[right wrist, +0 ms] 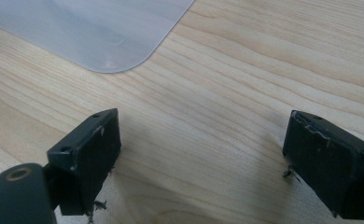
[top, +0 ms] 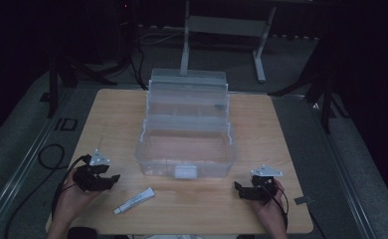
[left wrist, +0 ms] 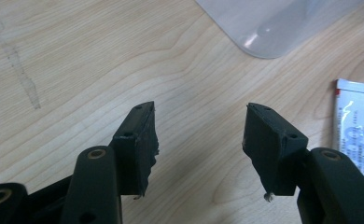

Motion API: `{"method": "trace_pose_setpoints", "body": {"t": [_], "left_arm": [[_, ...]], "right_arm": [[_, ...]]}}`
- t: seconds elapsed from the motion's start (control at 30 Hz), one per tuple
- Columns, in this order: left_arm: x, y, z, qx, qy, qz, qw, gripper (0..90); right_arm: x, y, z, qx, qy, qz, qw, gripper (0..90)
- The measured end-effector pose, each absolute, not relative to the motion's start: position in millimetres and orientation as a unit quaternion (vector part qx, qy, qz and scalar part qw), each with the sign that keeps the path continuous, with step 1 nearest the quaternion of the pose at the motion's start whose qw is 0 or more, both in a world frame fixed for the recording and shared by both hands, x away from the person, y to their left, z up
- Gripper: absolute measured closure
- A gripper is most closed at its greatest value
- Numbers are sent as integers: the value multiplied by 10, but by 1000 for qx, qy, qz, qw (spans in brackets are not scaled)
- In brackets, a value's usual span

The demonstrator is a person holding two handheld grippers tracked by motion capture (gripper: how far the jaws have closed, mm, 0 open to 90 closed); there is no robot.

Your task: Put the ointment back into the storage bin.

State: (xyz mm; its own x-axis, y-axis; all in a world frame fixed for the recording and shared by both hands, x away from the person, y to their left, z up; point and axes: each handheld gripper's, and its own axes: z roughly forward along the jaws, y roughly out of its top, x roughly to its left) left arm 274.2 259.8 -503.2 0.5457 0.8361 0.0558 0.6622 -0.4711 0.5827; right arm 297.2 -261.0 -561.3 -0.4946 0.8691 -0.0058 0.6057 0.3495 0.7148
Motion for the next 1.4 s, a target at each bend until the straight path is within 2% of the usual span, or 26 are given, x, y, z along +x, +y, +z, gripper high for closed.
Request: {"method": "trace_pose_setpoints", "body": {"t": [1.4], "left_arm": [[2800, 2266, -4769, 905, 377, 120, 157, 454]], "right_arm": [[2973, -2612, -5615, 462, 798, 334, 198, 110]]}}
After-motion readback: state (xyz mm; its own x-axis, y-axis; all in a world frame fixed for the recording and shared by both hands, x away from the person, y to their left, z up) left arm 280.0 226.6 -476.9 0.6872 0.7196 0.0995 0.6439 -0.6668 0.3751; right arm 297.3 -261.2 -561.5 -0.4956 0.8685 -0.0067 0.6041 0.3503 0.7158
